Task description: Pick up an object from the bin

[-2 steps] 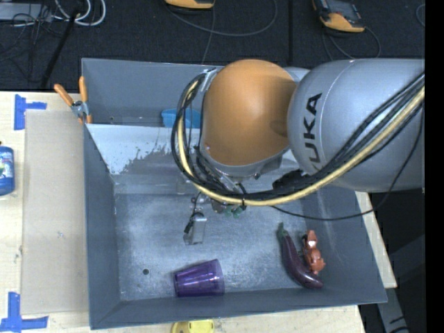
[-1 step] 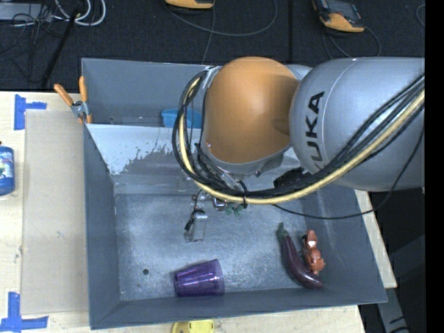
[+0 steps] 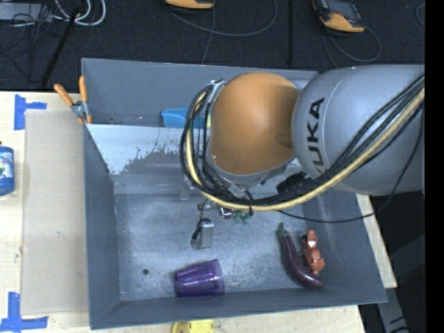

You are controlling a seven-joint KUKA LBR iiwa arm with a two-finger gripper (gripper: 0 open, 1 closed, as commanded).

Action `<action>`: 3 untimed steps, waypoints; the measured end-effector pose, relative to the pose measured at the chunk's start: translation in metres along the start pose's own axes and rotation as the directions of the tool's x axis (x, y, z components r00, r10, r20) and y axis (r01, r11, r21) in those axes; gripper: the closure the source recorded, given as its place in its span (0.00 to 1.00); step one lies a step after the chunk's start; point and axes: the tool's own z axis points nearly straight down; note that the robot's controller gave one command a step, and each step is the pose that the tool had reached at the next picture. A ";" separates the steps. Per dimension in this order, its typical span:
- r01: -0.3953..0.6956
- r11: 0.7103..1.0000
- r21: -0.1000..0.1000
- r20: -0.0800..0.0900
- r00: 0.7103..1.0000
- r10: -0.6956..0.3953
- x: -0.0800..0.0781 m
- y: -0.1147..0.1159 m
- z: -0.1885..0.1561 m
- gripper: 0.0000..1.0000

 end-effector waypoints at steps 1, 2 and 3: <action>0.024 1.000 0.001 0.000 1.000 -0.024 0.004 -0.006 0.012 0.00; 0.196 0.981 0.001 -0.008 0.981 -0.196 0.005 0.007 0.043 0.00; 0.297 0.955 -0.001 -0.001 0.955 -0.297 0.046 -0.024 0.074 0.00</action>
Offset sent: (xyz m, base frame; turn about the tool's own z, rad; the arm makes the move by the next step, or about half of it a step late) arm 0.0073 0.0181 -0.0453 -0.2983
